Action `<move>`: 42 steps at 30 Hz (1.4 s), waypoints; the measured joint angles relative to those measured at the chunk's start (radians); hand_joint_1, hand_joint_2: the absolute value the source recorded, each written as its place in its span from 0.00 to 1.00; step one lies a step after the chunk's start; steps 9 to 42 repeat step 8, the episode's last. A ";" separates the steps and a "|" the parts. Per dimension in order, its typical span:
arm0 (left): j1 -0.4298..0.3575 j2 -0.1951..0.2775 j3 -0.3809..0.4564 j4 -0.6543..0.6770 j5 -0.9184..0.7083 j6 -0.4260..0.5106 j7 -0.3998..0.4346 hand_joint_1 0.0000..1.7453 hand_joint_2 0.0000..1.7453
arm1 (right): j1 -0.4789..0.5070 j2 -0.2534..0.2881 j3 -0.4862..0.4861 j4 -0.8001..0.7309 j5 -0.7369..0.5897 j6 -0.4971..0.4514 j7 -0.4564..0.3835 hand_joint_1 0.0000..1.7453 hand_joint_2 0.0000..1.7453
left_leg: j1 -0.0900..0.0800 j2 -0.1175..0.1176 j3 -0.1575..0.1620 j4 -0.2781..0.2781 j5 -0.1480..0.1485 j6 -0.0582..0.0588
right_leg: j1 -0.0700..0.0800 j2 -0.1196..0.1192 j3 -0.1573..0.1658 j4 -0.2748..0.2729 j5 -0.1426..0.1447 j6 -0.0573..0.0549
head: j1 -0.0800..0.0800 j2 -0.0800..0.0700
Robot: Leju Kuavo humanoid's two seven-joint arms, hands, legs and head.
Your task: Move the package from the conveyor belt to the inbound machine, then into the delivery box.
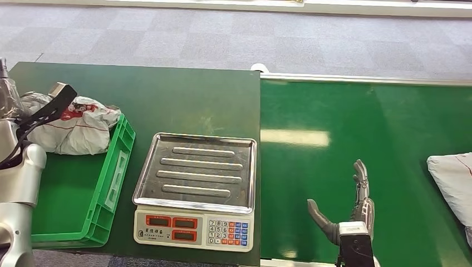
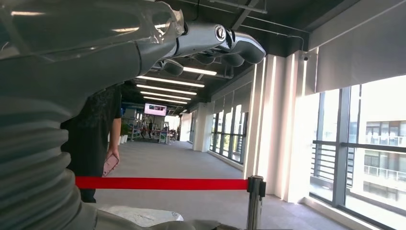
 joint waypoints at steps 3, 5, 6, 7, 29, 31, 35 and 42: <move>0.002 -0.001 0.001 0.000 0.000 0.000 -0.004 0.00 1.00 | 0.000 0.000 -0.001 0.000 0.002 -0.002 0.003 0.00 1.00 | 0.000 0.000 0.000 0.000 0.000 0.000 | 0.000 0.000 0.000 0.000 0.000 0.000 | 0.000 0.000; 0.008 -0.004 0.001 -0.002 0.000 0.002 -0.004 0.00 1.00 | 0.001 0.001 -0.001 0.000 0.003 -0.002 0.006 0.00 1.00 | 0.000 0.000 0.000 0.000 0.000 0.000 | 0.000 0.000 0.000 0.000 0.000 0.000 | 0.000 0.000; 0.012 -0.006 0.001 -0.003 0.000 0.002 -0.005 0.00 1.00 | 0.001 0.001 -0.002 0.000 0.004 -0.002 0.007 0.00 1.00 | 0.000 0.000 0.000 0.000 0.000 0.000 | 0.000 0.000 0.000 0.000 0.000 0.000 | 0.000 0.000; 0.017 -0.007 0.001 -0.006 0.000 0.003 -0.005 0.00 1.00 | 0.001 0.001 -0.002 0.000 0.004 -0.002 0.008 0.00 1.00 | 0.000 0.000 0.000 0.000 0.000 0.000 | 0.000 0.000 0.000 0.000 0.000 0.000 | 0.000 0.000; 0.019 -0.008 0.001 -0.007 0.000 0.004 -0.005 0.00 1.00 | 0.001 0.001 -0.002 0.000 0.005 -0.002 0.008 0.00 1.00 | 0.000 0.000 0.000 0.000 0.000 0.000 | 0.000 0.000 0.000 0.000 0.000 0.000 | 0.000 0.000; 0.019 -0.008 0.001 -0.007 0.000 0.004 -0.005 0.00 1.00 | 0.001 0.001 -0.002 0.000 0.005 -0.002 0.008 0.00 1.00 | 0.000 0.000 0.000 0.000 0.000 0.000 | 0.000 0.000 0.000 0.000 0.000 0.000 | 0.000 0.000; 0.019 -0.008 0.001 -0.007 0.000 0.004 -0.005 0.00 1.00 | 0.001 0.001 -0.002 0.000 0.005 -0.002 0.008 0.00 1.00 | 0.000 0.000 0.000 0.000 0.000 0.000 | 0.000 0.000 0.000 0.000 0.000 0.000 | 0.000 0.000; 0.019 -0.008 0.001 -0.007 0.000 0.004 -0.005 0.00 1.00 | 0.001 0.001 -0.002 0.000 0.005 -0.002 0.008 0.00 1.00 | 0.000 0.000 0.000 0.000 0.000 0.000 | 0.000 0.000 0.000 0.000 0.000 0.000 | 0.000 0.000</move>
